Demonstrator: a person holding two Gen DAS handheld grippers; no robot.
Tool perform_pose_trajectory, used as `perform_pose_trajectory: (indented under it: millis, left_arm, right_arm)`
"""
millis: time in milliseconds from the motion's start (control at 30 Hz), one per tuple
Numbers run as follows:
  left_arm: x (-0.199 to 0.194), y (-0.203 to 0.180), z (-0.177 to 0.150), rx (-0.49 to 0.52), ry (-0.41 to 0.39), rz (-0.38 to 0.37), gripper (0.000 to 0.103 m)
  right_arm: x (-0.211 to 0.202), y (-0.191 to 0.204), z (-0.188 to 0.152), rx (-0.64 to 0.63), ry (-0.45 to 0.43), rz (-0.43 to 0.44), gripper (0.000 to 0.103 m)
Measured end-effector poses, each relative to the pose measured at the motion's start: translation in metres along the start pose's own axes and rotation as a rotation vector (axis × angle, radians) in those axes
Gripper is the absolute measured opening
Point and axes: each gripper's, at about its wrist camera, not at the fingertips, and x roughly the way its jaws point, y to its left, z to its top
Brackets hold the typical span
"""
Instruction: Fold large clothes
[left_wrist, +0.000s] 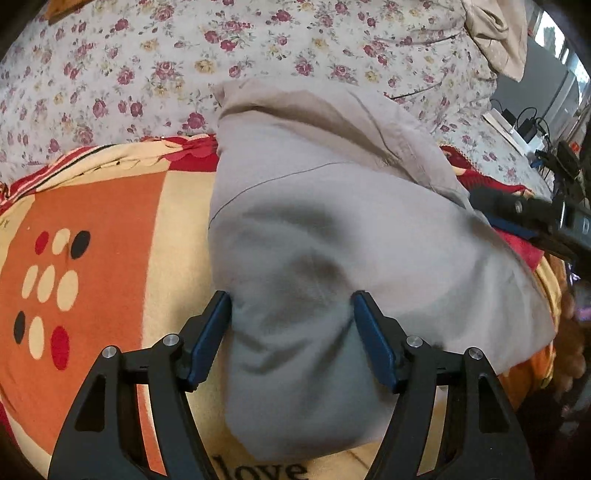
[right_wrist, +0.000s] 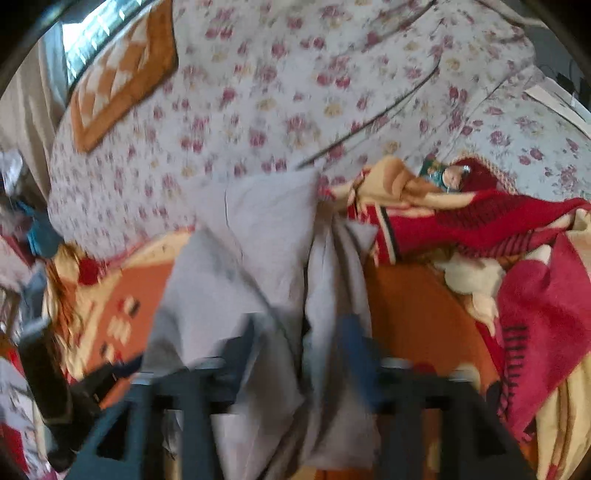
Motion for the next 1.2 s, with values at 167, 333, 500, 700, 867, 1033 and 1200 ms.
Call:
perform_pose_trajectory:
  millis: [167,333,500,700,867,1033,1200]
  left_arm:
    - [-0.007,0.014,0.030,-0.066,-0.039,-0.030,0.069]
    - [0.021,0.020,0.061,-0.088,0.006,-0.003,0.069]
    - [0.032,0.005,0.065,-0.043,-0.011,-0.002,0.069]
    - [0.045,-0.025,0.049,0.104,-0.066,0.069,0.069]
    - [0.036,-0.014,0.048,0.062,-0.047,0.037,0.069]
    - [0.032,-0.011,0.044,0.010,-0.040,0.023,0.069]
    - [0.025,-0.013,0.038,0.006,-0.035,0.023,0.069]
  right_arm:
    - [0.025,0.011,0.034,-0.019,0.014,0.009,0.068]
    - [0.068,0.013,0.063,-0.059,0.087,0.043,0.069]
    - [0.077,0.002,0.069,-0.045,0.053,0.053,0.016]
    - [0.089,-0.044,0.058,0.100,0.085,0.005,0.015]
    - [0.074,-0.044,0.058,0.116,0.084,-0.003,0.016]
    - [0.009,-0.014,0.052,0.034,0.019,0.015,0.030]
    - [0.006,0.017,0.005,-0.122,0.097,0.026,0.039]
